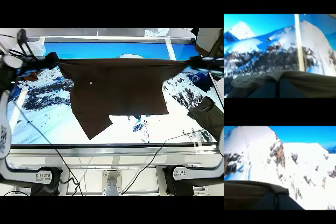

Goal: Fold the shirts.

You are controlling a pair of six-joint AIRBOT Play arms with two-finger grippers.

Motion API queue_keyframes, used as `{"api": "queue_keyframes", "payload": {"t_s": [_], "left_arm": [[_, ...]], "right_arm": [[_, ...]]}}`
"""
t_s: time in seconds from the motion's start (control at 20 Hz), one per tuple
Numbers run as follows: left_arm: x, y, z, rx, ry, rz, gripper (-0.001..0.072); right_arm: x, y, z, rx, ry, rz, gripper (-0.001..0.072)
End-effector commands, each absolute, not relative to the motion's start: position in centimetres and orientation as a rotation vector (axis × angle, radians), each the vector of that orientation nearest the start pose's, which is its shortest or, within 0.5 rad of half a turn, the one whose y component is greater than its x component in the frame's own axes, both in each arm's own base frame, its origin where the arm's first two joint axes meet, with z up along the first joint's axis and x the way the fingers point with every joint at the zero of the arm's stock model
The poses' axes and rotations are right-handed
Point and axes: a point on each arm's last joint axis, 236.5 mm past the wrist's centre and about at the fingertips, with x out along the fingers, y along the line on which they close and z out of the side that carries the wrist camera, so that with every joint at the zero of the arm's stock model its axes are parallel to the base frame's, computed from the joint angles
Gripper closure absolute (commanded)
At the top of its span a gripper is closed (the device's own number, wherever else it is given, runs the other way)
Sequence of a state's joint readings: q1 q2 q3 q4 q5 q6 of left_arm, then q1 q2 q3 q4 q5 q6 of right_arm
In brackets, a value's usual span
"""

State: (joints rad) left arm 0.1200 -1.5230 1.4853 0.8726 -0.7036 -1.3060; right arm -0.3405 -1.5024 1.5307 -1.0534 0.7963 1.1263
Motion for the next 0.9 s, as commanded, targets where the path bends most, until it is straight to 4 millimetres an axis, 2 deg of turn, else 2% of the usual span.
{"api": "queue_keyframes", "payload": {"t_s": [0.0,0.15,0.35,0.45,0.7,0.85], "left_arm": [[61.5,-0.2,8.7,-0.502,0.49,-0.08,0.0699],[62.8,1.2,8.5,-0.501,0.427,-0.02,0.0699],[61.1,-1.4,5.7,-0.446,0.573,-0.122,0.0698],[59.6,-2.5,3.4,-0.436,0.687,-0.16,0.0699],[55.0,-1.7,-4.4,-0.515,1.002,-0.023,0.0698],[52.3,-1.8,-7.4,-0.55,1.154,0.03,0.0698]], "right_arm": [[59.9,-9.5,7.1,0.183,0.558,-0.034,0.0682],[61.9,-9.3,5.2,0.198,0.509,-0.071,0.0682],[61.7,-9.0,1.8,0.21,0.583,-0.06,0.0682],[61.5,-8.6,0.3,0.219,0.622,-0.05,0.0682],[60.9,-8.0,-3.1,0.253,0.702,-0.038,0.0682],[60.1,-7.3,-4.2,0.263,0.757,-0.015,0.0681]]}}
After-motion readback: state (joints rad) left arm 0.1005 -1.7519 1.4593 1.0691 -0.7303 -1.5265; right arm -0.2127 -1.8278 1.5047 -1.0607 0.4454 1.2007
